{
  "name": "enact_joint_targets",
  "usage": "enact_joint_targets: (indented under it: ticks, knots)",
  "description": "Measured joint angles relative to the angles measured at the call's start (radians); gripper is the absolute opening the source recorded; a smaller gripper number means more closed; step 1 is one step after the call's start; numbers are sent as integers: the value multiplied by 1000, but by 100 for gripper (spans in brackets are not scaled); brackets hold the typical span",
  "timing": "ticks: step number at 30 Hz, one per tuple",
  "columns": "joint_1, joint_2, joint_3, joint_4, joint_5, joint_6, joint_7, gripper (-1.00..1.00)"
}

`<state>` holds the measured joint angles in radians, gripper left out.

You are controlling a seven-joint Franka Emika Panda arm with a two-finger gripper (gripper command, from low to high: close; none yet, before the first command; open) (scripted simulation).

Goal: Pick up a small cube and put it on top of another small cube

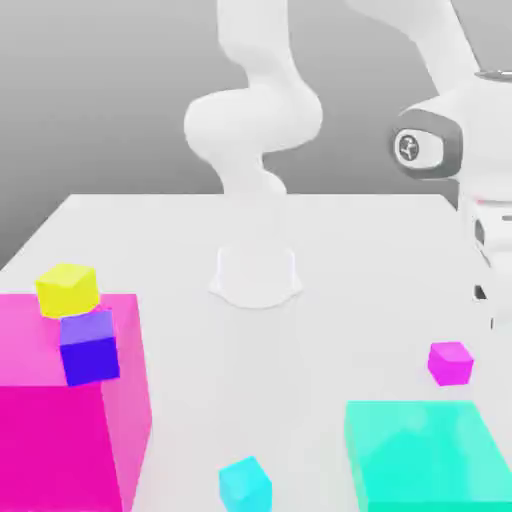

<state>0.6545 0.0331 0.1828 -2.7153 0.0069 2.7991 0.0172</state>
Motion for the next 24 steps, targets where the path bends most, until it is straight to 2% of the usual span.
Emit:
enact_joint_targets:
  ticks: [4,7,8,15,21,24]
  knots:
    - [44,137,-39,-10,-112,97,29,0]
    - [91,245,-96,9,-161,183,64,0]
    - [103,278,-111,16,-174,209,74,-100]
    - [106,285,-115,17,-179,214,78,-100]
    - [61,93,-46,-22,-74,62,-1,-100]
    - [-37,5,-93,12,-31,-52,-151,-100]
